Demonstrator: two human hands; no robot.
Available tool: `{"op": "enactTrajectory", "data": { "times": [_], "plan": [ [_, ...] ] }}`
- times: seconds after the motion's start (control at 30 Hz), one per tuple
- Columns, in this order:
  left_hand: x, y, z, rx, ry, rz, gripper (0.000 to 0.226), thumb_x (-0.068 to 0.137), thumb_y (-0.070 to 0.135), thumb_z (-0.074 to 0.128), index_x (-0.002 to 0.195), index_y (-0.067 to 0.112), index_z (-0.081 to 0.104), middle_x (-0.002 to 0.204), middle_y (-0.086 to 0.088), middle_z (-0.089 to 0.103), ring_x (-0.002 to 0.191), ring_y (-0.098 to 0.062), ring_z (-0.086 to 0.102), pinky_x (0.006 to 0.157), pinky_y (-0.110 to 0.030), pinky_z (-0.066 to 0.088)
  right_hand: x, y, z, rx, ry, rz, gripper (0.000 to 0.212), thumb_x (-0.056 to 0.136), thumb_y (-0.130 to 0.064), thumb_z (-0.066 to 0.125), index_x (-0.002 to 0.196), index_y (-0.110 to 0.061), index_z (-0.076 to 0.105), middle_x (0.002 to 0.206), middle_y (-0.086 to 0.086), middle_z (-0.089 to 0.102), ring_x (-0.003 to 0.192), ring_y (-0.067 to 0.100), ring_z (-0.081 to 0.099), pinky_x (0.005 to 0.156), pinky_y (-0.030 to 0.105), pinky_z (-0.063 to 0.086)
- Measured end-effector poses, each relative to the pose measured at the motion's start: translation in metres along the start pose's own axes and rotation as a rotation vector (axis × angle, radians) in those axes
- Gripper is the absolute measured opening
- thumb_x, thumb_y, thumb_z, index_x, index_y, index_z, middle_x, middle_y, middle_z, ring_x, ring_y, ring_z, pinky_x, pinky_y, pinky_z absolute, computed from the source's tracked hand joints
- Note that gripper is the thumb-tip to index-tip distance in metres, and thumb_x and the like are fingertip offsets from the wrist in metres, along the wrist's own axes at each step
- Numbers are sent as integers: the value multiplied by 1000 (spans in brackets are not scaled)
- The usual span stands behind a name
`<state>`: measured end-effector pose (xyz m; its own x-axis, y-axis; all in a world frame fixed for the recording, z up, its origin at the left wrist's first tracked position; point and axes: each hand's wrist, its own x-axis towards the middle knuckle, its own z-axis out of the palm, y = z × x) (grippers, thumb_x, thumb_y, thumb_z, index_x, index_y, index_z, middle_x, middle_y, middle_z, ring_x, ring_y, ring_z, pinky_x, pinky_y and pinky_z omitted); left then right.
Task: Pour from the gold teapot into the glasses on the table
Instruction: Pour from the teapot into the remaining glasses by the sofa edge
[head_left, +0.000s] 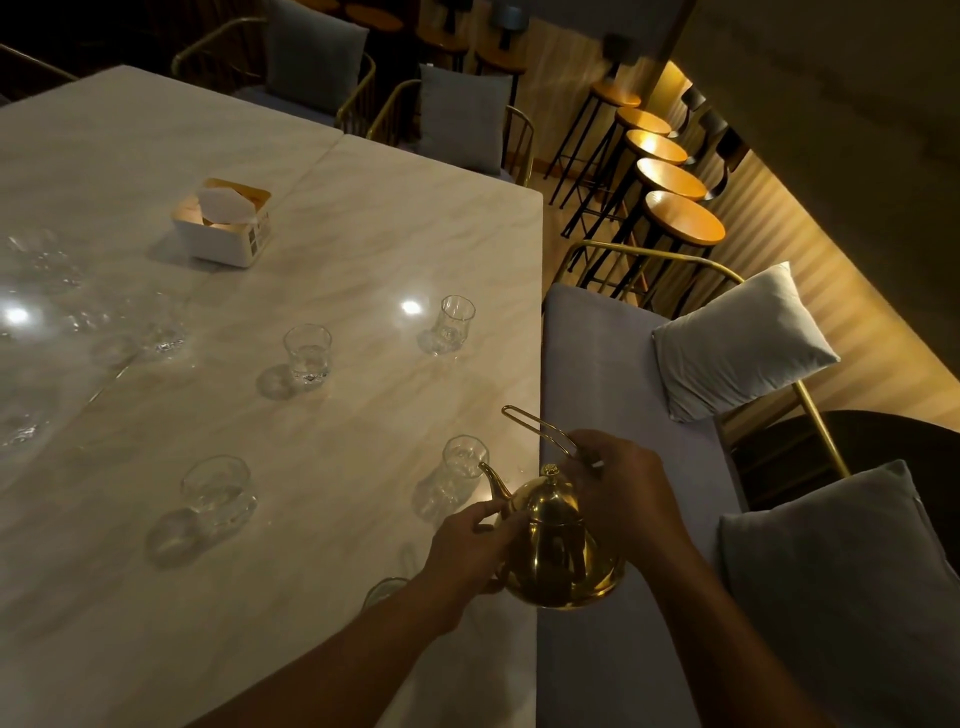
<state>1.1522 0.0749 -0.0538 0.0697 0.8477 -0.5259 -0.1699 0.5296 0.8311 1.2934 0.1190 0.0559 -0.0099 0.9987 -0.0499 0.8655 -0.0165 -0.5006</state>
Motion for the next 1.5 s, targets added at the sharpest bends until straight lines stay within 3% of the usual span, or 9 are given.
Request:
{"op": "enactTrajectory", "data": {
  "times": [0.1,0.23,0.67,0.93,1.13,1.5],
  "plan": [
    [0,1,0,4,4,-8,30,83,48,68,110,40,58,110,-2,69,98,-19,67,64,-30,59,2,-1,1,-5,-3,10,34,95,-21,65,129,-19,65,115,4,71,101,18,65,76,23,43],
    [0,2,-2,-2,0,-11,20,84,47,68,101,44,58,105,-1,70,95,-18,68,62,-29,58,4,-3,3,-19,-6,15,36,96,-23,65,131,-19,64,117,4,71,104,19,64,78,25,43],
    [-1,7,-4,-3,-1,-31,27,82,48,70,106,40,62,101,-1,72,94,-19,69,68,-35,61,6,-9,1,-45,20,-9,30,96,-25,65,126,-20,66,111,4,72,96,21,67,76,29,50],
    [-2,10,-7,-3,-6,-31,31,84,45,68,112,35,62,104,-2,70,94,-18,67,76,-40,61,7,-13,1,-81,17,-22,25,97,-24,63,120,-18,68,106,4,72,89,18,64,71,27,45],
    [-2,12,-9,1,-11,-44,35,84,45,68,116,33,63,105,-3,70,95,-20,67,68,-35,61,8,-17,2,-98,24,-19,19,97,-25,63,113,-18,70,102,3,73,87,19,64,69,28,46],
    [1,14,-15,32,-24,-67,42,82,47,69,120,31,63,112,-6,68,98,-21,66,71,-37,62,7,-21,4,-94,31,4,21,96,-27,63,114,-19,70,100,2,72,84,17,63,65,26,45]
  ]
}}
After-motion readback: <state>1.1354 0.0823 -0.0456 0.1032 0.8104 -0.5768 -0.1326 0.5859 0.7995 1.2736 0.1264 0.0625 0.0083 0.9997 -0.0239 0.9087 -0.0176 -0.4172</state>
